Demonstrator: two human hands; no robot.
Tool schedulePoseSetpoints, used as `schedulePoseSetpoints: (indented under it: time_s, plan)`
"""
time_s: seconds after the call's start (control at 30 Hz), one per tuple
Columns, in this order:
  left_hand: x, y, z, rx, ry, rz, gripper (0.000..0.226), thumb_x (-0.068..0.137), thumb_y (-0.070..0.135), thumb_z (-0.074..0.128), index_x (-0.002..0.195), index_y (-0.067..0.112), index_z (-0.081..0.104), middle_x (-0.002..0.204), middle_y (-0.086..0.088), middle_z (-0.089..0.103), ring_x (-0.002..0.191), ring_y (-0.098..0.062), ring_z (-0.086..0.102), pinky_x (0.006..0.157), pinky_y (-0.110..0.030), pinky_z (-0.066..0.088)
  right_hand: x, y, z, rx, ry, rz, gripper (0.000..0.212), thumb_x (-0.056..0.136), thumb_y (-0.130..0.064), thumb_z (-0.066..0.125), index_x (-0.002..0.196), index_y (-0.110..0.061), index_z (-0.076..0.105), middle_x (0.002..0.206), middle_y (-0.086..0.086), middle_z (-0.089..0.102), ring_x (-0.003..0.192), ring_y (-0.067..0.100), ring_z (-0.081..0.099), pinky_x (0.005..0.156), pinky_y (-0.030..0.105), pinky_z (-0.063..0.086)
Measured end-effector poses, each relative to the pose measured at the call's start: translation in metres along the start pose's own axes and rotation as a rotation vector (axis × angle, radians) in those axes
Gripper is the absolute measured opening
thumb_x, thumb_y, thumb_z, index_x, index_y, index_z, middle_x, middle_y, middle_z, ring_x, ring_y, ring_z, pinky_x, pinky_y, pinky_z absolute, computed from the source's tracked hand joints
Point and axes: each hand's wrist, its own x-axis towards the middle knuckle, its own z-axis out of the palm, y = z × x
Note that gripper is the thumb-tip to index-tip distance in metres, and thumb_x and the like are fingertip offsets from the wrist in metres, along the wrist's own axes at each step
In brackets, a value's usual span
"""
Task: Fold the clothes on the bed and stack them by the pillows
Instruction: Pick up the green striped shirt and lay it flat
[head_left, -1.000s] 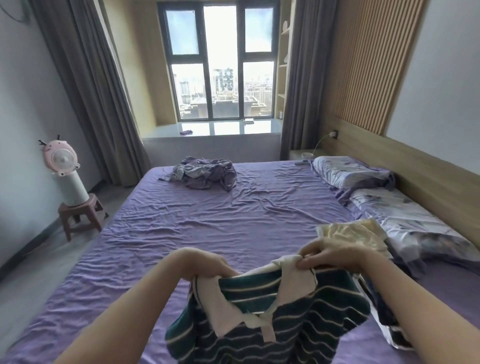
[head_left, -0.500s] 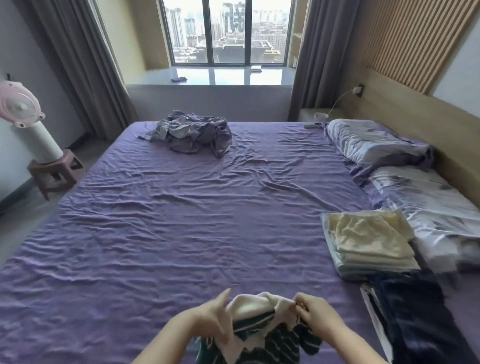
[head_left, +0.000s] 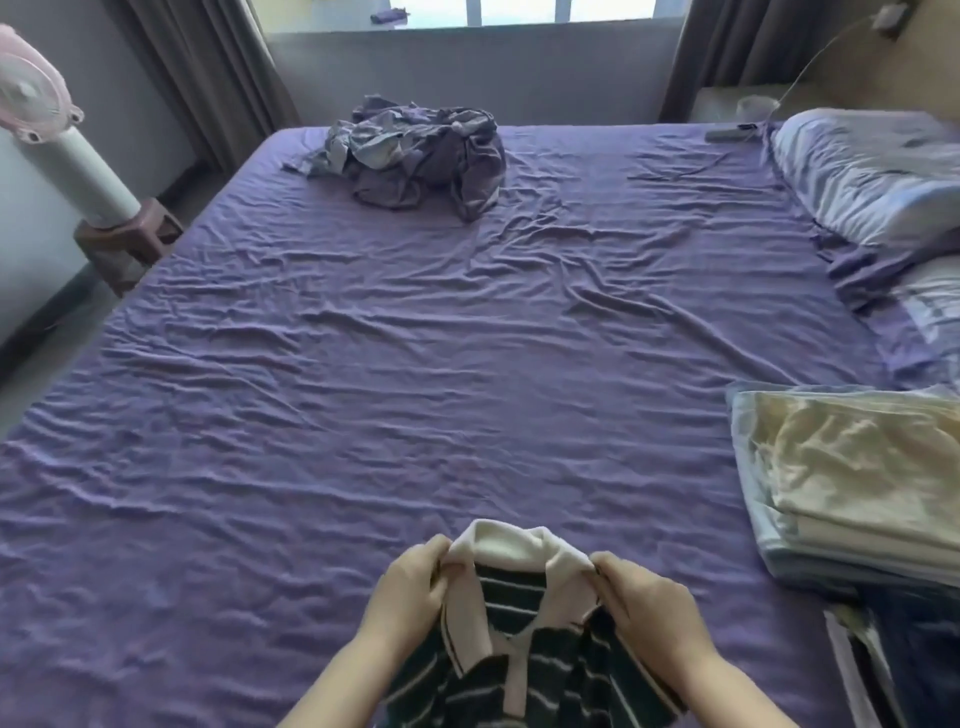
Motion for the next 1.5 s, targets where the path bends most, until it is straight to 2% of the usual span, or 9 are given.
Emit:
schedulePoseSetpoints:
  time_s: [0.27, 0.43, 0.53, 0.67, 0.97, 1.17, 1.33, 1.43, 1.5]
  plan:
    - [0.090, -0.033, -0.024, 0.254, -0.082, 0.003, 0.041, 0.088, 0.048, 0.057, 0.061, 0.024, 0.038, 0.061, 0.009, 0.049, 0.061, -0.012, 0.045, 0.053, -0.029, 0.031, 0.074, 0.025, 0.002, -0.208, -0.086, 0.014, 0.034, 0.094, -0.056, 0.034, 0.080, -0.026, 0.041, 0.072, -0.013, 0.055, 0.068, 0.010, 0.054, 0.053, 0.027, 0.030]
    - [0.155, -0.050, 0.006, 0.521, -0.024, 0.008, 0.042, 0.089, 0.053, 0.051, 0.120, 0.025, 0.051, 0.120, 0.003, 0.051, 0.111, -0.019, 0.048, 0.088, -0.033, 0.040, 0.134, 0.032, 0.043, -0.133, -0.104, 0.128, 0.030, 0.096, -0.049, 0.036, 0.096, -0.025, 0.055, 0.097, -0.006, 0.062, 0.091, 0.019, 0.058, 0.070, 0.033, 0.040]
    - [0.170, -0.041, 0.036, 0.375, 0.115, 0.168, 0.032, 0.090, 0.035, 0.057, 0.120, 0.022, 0.058, 0.123, 0.004, 0.053, 0.116, -0.020, 0.045, 0.091, -0.033, 0.035, 0.132, 0.037, 0.064, -0.095, -0.021, 0.134, 0.026, 0.096, -0.042, 0.043, 0.107, -0.024, 0.057, 0.103, -0.004, 0.062, 0.098, 0.018, 0.057, 0.081, 0.033, 0.043]
    - [0.193, -0.010, 0.065, 0.323, 0.000, 0.301, 0.032, 0.094, 0.027, 0.052, 0.125, 0.027, 0.057, 0.131, 0.010, 0.051, 0.125, -0.016, 0.039, 0.093, -0.031, 0.031, 0.124, 0.045, 0.071, -0.066, 0.090, 0.141, 0.024, 0.093, -0.037, 0.052, 0.110, -0.021, 0.060, 0.102, -0.005, 0.063, 0.099, 0.018, 0.056, 0.085, 0.032, 0.043]
    - [0.206, -0.013, 0.065, 0.373, 0.065, 0.231, 0.035, 0.088, 0.029, 0.059, 0.122, 0.019, 0.058, 0.122, 0.000, 0.052, 0.111, -0.022, 0.047, 0.085, -0.033, 0.037, 0.134, 0.031, 0.066, -0.045, 0.236, -0.024, 0.023, 0.083, -0.022, 0.070, 0.104, -0.013, 0.067, 0.103, 0.001, 0.067, 0.097, 0.025, 0.062, 0.079, 0.039, 0.049]
    - [0.200, -0.032, 0.059, 0.372, 0.015, 0.238, 0.023, 0.094, 0.028, 0.053, 0.110, 0.022, 0.068, 0.110, 0.004, 0.062, 0.102, -0.019, 0.052, 0.084, -0.032, 0.039, 0.175, 0.012, 0.084, 0.009, -0.038, -0.045, 0.047, 0.093, -0.037, 0.052, 0.137, -0.025, 0.042, 0.139, -0.008, 0.043, 0.126, 0.015, 0.036, 0.102, 0.034, 0.036]
    - [0.188, -0.034, 0.048, 0.122, -0.048, 0.206, 0.019, 0.093, 0.034, 0.057, 0.095, 0.017, 0.063, 0.090, 0.001, 0.065, 0.086, -0.019, 0.057, 0.075, -0.032, 0.044, 0.162, 0.015, 0.083, 0.134, -0.043, 0.000, 0.032, 0.093, -0.033, 0.055, 0.124, -0.025, 0.054, 0.106, -0.004, 0.058, 0.095, 0.012, 0.054, 0.080, 0.027, 0.044]
    - [0.187, -0.033, 0.037, 0.123, -0.083, 0.165, 0.024, 0.093, 0.045, 0.052, 0.097, 0.023, 0.061, 0.090, 0.006, 0.064, 0.084, -0.016, 0.058, 0.068, -0.032, 0.045, 0.154, 0.017, 0.068, 0.201, -0.016, 0.015, 0.016, 0.091, -0.045, 0.051, 0.090, -0.032, 0.059, 0.084, -0.014, 0.059, 0.075, 0.001, 0.052, 0.063, 0.018, 0.040]
    - [0.194, -0.031, 0.033, 0.170, -0.075, 0.116, 0.025, 0.093, 0.048, 0.050, 0.096, 0.027, 0.062, 0.092, 0.008, 0.064, 0.084, -0.014, 0.056, 0.066, -0.030, 0.040, 0.159, 0.014, 0.062, 0.177, 0.017, 0.058, 0.029, 0.092, -0.051, 0.043, 0.076, -0.029, 0.053, 0.075, -0.013, 0.055, 0.071, 0.004, 0.051, 0.058, 0.023, 0.039]
